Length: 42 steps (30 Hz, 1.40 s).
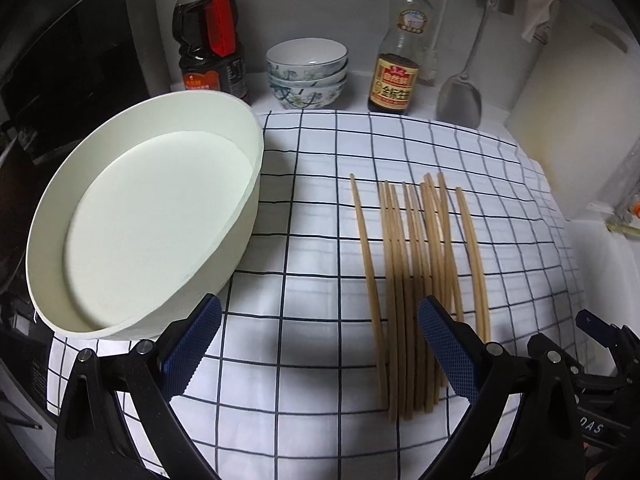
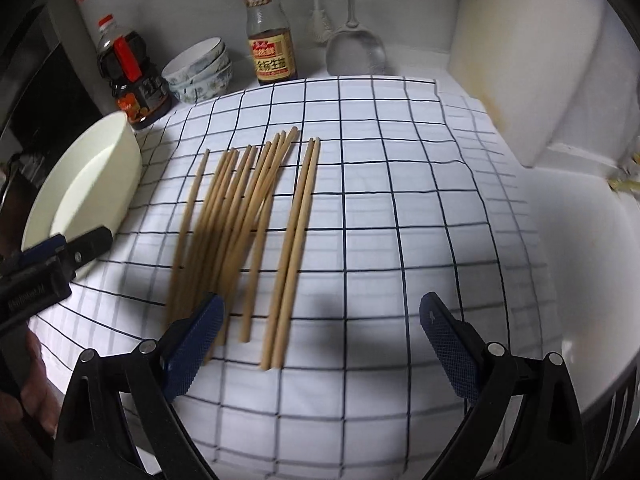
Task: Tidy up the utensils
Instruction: 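Move the right tool over the chopsticks and close on one chopstick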
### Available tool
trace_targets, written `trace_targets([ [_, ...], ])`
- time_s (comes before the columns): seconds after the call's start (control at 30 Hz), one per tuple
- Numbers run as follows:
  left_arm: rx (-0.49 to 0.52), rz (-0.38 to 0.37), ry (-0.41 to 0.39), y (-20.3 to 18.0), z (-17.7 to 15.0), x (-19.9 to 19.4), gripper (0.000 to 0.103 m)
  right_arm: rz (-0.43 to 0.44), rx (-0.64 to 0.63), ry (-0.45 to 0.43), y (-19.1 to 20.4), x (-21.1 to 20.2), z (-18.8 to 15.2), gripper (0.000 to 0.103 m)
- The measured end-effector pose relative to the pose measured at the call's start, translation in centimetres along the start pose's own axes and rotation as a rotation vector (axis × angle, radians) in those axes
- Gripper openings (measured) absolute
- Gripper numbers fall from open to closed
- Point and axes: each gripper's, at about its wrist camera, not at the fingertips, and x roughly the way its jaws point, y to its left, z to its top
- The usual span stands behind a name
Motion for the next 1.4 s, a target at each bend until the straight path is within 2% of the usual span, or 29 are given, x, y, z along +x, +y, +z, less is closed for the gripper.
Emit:
trace_targets([
  [0.13,-0.025,0.017,0.0,-0.2,-0.4,1.7,0.097,0.007,-0.003,-0.018,-0.3,1.4,-0.1,0.094],
  [0.23,0.003,0.026,-0.025,-0.7,-1.0,2.7,0.097,-0.018,0.009,-0.06,-0.4,2.1,0.1,0.094],
  [0.33,0.03,0.046,-0.011,-1.3,-1.3,3.8,0.097,-0.037,0.025,-0.081,-0.6,2.8,0.5,0.094],
  [0.5,0.007,0.042,-0.013,-1.0,-1.4,5.3,0.097,-0.098,0.033,-0.078,-0.8,4.5,1.1,0.094],
  [0.8,0.03,0.089,-0.002,-1.5,-1.0,7.2,0.097,-0.171,0.011,-0.05,-0.7,6.6,1.5,0.094],
  [1.1,0.034,0.111,0.022,-1.7,-1.0,8.3,0.097,-0.212,-0.065,-0.052,0.2,7.3,2.1,0.094],
  [1.4,0.044,0.13,0.014,-2.5,-0.6,8.9,0.097,-0.194,-0.049,-0.061,-0.7,7.4,2.0,0.091],
])
